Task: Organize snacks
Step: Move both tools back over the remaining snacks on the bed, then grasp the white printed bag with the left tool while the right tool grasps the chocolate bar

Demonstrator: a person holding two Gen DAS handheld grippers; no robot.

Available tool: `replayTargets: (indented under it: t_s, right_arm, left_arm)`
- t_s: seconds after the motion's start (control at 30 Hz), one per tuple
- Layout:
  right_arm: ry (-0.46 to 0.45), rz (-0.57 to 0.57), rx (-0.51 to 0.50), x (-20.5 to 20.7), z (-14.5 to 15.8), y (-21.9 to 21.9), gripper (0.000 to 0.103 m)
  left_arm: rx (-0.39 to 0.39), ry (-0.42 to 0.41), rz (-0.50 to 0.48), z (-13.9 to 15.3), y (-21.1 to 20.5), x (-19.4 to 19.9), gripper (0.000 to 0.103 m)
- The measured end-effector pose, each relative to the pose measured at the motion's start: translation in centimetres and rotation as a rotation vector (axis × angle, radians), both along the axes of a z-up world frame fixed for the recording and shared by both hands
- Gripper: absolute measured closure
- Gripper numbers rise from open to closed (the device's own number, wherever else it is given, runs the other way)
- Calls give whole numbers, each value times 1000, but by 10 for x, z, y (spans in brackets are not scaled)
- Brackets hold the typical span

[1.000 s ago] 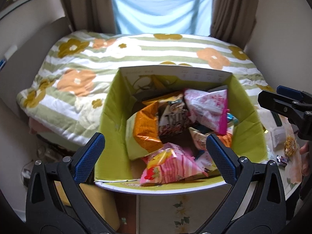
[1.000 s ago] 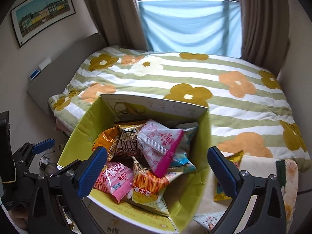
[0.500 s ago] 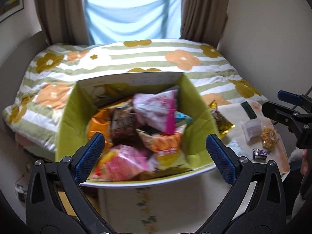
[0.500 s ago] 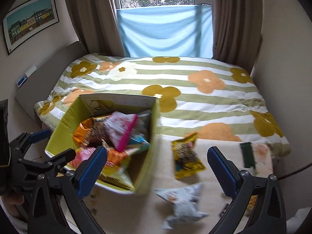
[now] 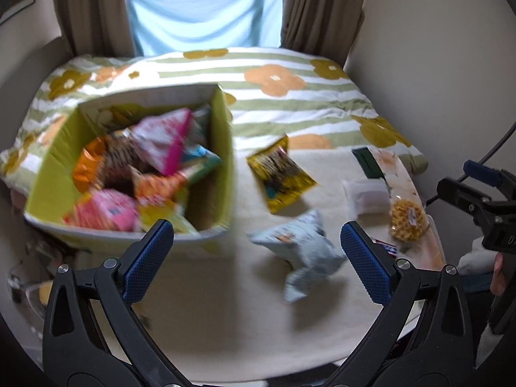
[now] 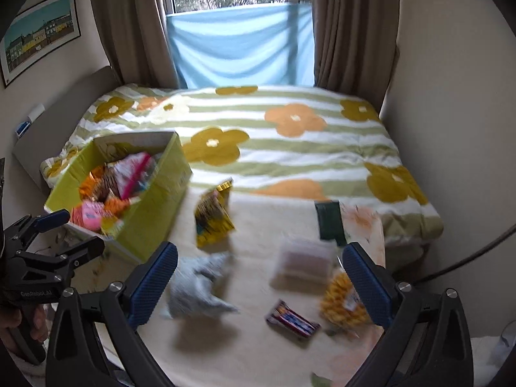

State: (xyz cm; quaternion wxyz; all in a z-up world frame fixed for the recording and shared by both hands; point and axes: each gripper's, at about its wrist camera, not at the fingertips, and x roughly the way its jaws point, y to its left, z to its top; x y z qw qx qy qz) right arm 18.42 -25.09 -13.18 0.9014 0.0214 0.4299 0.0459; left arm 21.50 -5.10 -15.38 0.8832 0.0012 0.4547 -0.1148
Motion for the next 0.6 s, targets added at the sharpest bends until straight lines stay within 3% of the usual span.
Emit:
replayTargets:
  t_s: [0.3, 0.6]
  right_arm:
    - [80, 122, -38, -23, -57, -45, 1]
    - [138, 243, -92, -26, -120, -41, 5]
  left_arm:
    - [-3, 105, 67, -46, -49, -11, 0]
    - [-41, 187, 127, -100, -69, 16, 1]
